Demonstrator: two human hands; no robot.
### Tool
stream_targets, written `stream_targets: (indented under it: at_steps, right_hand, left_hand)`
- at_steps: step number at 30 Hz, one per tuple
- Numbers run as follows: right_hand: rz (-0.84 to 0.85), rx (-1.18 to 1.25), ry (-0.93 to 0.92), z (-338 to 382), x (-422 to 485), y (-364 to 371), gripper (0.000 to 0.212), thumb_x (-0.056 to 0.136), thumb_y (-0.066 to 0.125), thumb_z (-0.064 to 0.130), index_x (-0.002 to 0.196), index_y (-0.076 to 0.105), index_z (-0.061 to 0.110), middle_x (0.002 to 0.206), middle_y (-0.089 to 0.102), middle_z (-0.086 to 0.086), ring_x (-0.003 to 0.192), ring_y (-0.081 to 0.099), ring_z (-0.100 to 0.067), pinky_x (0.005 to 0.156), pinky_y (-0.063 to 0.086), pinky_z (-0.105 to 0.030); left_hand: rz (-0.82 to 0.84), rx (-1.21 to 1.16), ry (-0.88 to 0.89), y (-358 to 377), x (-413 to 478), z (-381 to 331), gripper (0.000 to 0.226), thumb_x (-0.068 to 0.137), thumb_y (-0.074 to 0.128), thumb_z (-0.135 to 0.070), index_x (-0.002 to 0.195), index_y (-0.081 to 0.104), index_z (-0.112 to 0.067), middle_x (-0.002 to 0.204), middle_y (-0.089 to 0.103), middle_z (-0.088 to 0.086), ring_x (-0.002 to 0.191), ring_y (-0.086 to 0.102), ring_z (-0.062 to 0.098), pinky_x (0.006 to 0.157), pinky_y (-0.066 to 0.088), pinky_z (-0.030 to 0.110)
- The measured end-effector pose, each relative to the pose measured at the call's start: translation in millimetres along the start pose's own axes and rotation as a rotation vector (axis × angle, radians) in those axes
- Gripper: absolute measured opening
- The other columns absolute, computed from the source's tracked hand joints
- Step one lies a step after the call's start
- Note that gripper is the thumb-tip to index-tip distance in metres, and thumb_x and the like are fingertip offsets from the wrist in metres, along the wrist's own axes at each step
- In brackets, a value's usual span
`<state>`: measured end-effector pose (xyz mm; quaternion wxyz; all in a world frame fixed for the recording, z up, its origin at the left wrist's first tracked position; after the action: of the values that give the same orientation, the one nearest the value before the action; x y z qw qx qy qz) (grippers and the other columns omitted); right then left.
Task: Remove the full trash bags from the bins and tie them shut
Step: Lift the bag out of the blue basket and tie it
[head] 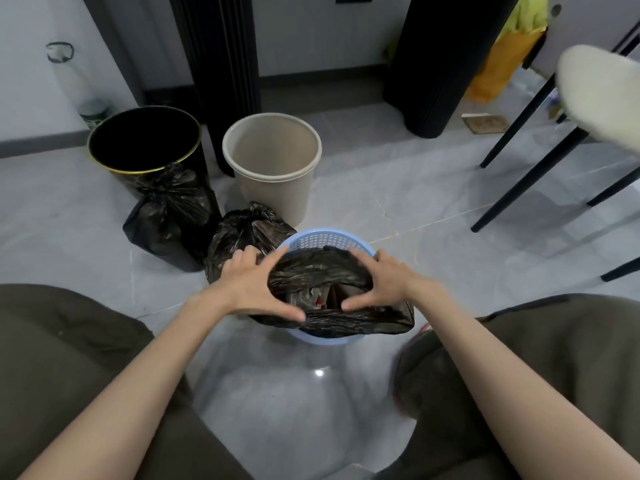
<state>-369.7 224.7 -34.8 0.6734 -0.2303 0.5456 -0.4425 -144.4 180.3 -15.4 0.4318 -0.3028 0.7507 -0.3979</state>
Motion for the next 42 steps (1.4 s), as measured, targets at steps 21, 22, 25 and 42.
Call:
stream_targets:
  at_steps: [21,22,25,42]
  right_hand:
    - [0.195,0.983,0.429,-35,-10,43,0.021,0.086,0.049,0.025,0.066,0.053,0.019,0.063,0.054,0.001,0.053,0.040,-0.011,0.053,0.030,-0.022]
    - [0.214,1.203,0.464,-35,-10,47,0.026,0.087,0.047,0.026,0.063,0.055,0.019,0.062,0.057,0.002,0.052,0.040,-0.012,0.055,0.031,-0.023]
    - [0.259,1.852,0.458,-27,-5,51,0.033,0.080,0.047,0.028,0.056,0.067,0.018,0.062,0.067,0.005,0.045,0.045,-0.012,0.061,0.034,-0.025]
    - [-0.140,1.034,0.316,-16,12,40,0.039,0.099,0.027,0.036,0.091,0.057,0.013,0.066,0.065,-0.006,0.044,0.039,-0.017,0.050,0.042,-0.024]
  left_hand:
    - [0.357,-1.201,-0.360,45,5,35,0.029,0.088,0.042,-0.009,0.067,0.058,-0.021,0.058,0.051,-0.004,0.058,0.038,0.009,0.055,0.024,0.022]
    - [0.346,-1.351,-0.396,48,6,37,0.025,0.090,0.041,-0.011,0.074,0.058,-0.020,0.060,0.058,-0.005,0.064,0.044,0.009,0.057,0.026,0.022]
    - [0.316,-1.670,-0.468,52,6,39,0.025,0.089,0.046,-0.021,0.074,0.065,-0.018,0.068,0.064,-0.004,0.068,0.050,0.012,0.062,0.035,0.023]
    - [-0.202,0.333,-0.089,38,17,18,0.046,0.101,0.023,-0.040,0.114,0.057,-0.012,0.119,0.049,0.008,0.110,0.050,0.028,0.085,0.044,0.041]
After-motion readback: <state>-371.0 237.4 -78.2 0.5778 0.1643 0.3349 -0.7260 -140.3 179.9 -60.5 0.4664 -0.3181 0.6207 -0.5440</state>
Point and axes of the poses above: each hand's wrist, its own x-axis towards the middle knuckle, its own y-axis out of the palm, z = x × y, the point moved 7 cm from there along x, towards the middle knuckle
